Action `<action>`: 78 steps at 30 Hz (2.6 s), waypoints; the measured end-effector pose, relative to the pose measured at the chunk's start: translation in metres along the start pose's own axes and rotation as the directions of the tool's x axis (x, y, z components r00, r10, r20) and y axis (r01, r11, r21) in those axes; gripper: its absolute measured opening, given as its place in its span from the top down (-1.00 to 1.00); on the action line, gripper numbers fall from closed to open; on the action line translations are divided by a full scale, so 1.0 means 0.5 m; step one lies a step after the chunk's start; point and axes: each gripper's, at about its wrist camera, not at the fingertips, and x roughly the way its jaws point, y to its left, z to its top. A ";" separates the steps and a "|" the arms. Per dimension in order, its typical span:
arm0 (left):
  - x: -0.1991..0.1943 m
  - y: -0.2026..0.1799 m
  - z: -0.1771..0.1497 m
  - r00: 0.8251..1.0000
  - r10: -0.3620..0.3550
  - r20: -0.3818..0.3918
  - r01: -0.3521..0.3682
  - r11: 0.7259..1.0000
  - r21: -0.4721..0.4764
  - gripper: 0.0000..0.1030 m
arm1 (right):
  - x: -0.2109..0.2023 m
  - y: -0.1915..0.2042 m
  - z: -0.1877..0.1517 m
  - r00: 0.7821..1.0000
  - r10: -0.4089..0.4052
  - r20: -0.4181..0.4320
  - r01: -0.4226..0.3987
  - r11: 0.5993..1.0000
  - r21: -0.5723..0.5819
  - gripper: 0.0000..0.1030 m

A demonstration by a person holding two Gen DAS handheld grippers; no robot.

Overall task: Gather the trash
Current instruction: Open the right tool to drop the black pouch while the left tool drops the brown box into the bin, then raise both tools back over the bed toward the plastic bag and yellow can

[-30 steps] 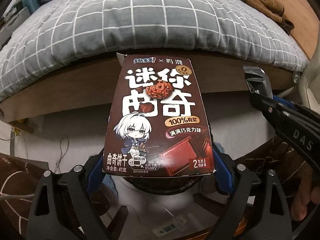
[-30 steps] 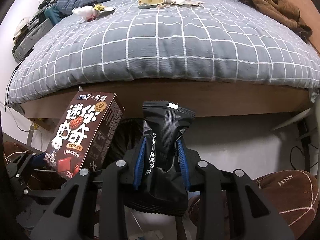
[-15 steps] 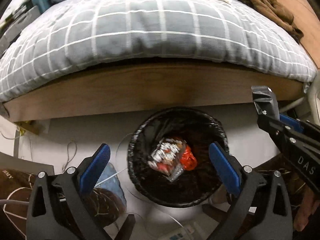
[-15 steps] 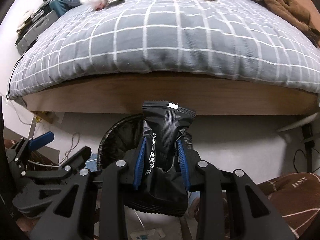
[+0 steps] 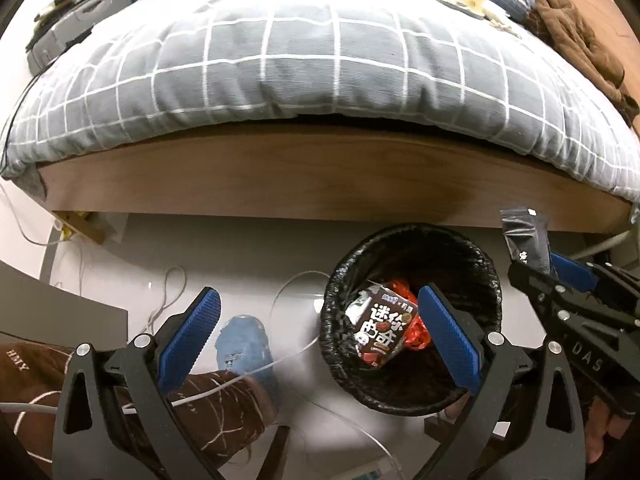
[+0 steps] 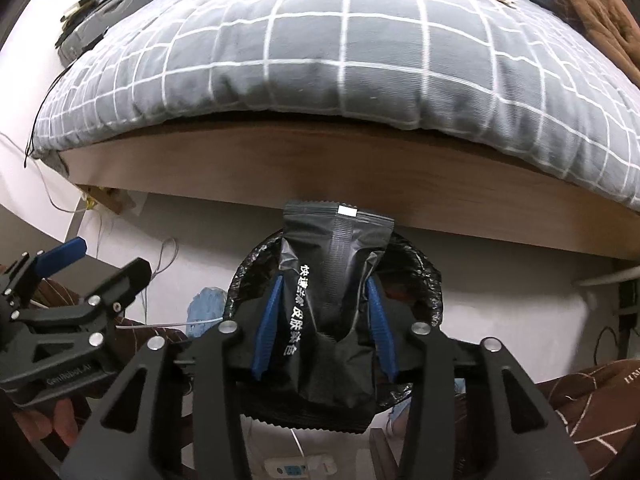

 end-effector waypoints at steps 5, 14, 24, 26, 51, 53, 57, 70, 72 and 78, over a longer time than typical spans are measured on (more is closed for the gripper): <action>0.001 -0.001 0.000 1.000 -0.006 0.001 0.006 1.000 0.007 -0.89 | 0.003 0.003 -0.002 1.000 -0.011 0.005 0.011 1.000 -0.003 0.05; -0.031 -0.021 0.018 0.999 -0.028 0.042 0.027 0.999 0.017 -0.89 | -0.031 -0.025 0.006 0.998 -0.037 0.051 0.036 0.999 0.023 -0.49; -0.088 -0.030 0.063 0.995 -0.027 0.100 0.025 0.999 0.024 -0.89 | -0.105 -0.053 0.041 0.984 -0.106 0.144 0.099 0.994 0.053 -0.82; -0.097 -0.031 0.072 0.994 -0.024 0.111 0.021 0.999 0.026 -0.89 | -0.119 -0.058 0.048 0.980 -0.120 0.159 0.112 0.992 0.052 -0.84; -0.176 -0.063 0.238 0.976 -0.031 0.216 0.019 0.998 0.059 -0.89 | -0.240 -0.122 0.190 0.931 -0.212 0.297 0.187 0.976 0.109 -0.85; -0.178 -0.065 0.258 0.974 -0.034 0.224 0.020 0.998 0.065 -0.89 | -0.243 -0.127 0.206 0.930 -0.208 0.304 0.184 0.977 0.107 -0.85; -0.178 -0.065 0.297 0.970 -0.036 0.239 0.021 0.998 0.065 -0.89 | -0.241 -0.138 0.235 0.928 -0.204 0.313 0.178 0.978 0.109 -0.85; -0.107 -0.049 0.444 0.967 -0.021 0.253 0.010 0.999 0.042 -0.88 | -0.185 -0.179 0.363 0.924 -0.191 0.330 0.166 0.981 0.101 -0.85; -0.094 -0.045 0.466 0.966 -0.017 0.256 0.008 0.999 0.038 -0.88 | -0.175 -0.184 0.381 0.924 -0.189 0.333 0.164 0.981 0.102 -0.85; -0.053 -0.022 0.538 0.962 -0.001 0.274 -0.005 1.000 0.019 -0.88 | -0.138 -0.193 0.446 0.921 -0.189 0.340 0.170 0.982 0.085 -0.85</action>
